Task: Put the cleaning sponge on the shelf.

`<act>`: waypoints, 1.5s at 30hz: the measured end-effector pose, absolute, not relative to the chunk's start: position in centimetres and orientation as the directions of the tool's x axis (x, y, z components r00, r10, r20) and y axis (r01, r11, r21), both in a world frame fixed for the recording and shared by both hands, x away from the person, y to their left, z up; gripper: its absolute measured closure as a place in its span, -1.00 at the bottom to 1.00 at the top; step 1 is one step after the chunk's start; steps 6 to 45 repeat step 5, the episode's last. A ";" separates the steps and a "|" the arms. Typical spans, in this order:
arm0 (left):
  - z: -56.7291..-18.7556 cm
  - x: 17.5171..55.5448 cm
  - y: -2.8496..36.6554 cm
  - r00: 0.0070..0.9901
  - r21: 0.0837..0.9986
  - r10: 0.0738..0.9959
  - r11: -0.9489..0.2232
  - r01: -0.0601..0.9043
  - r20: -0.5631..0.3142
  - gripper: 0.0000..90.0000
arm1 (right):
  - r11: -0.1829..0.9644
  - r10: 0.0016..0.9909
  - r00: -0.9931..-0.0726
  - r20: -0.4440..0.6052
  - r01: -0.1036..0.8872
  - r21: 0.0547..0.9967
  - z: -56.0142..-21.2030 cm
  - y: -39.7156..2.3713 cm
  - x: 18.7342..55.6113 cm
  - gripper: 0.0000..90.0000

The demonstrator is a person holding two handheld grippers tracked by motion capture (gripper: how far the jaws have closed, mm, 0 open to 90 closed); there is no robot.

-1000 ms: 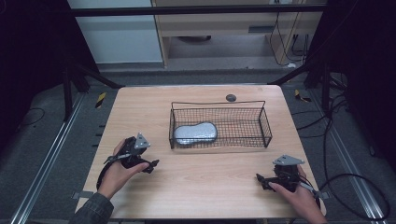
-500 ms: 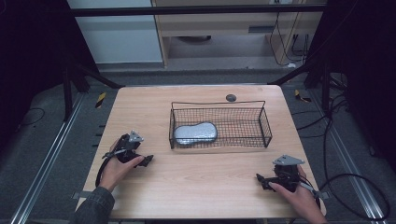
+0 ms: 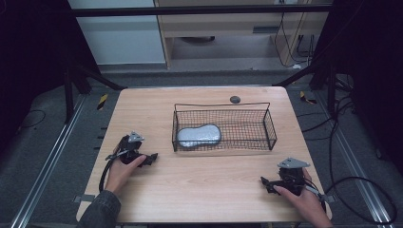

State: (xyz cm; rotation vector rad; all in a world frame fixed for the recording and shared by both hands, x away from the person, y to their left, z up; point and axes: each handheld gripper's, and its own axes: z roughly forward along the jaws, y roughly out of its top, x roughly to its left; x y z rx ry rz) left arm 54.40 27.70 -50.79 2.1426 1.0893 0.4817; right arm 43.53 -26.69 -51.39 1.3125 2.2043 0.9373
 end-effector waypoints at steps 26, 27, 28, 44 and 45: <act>-50.8 54.4 27.7 0.582 0.711 0.813 -0.422 0.563 0.022 -1.00 | 0.331 0.880 -0.475 -0.005 0.607 0.723 -51.4 -26.7 43.5 -0.99; -50.8 54.4 27.7 0.582 0.711 0.813 -0.422 0.563 0.022 -1.00 | 0.331 0.880 -0.475 -0.005 0.607 0.723 -51.4 -26.7 43.5 -0.99; -50.8 54.4 27.7 0.582 0.711 0.813 -0.422 0.563 0.022 -1.00 | 0.331 0.880 -0.475 -0.005 0.607 0.723 -51.4 -26.7 43.5 -0.99; -50.8 54.4 27.7 0.582 0.711 0.813 -0.422 0.563 0.022 -1.00 | 0.331 0.880 -0.475 -0.005 0.607 0.723 -51.4 -26.7 43.5 -0.99; -50.8 54.4 27.7 0.582 0.711 0.813 -0.422 0.563 0.022 -1.00 | 0.331 0.880 -0.475 -0.005 0.607 0.723 -51.4 -26.7 43.5 -0.99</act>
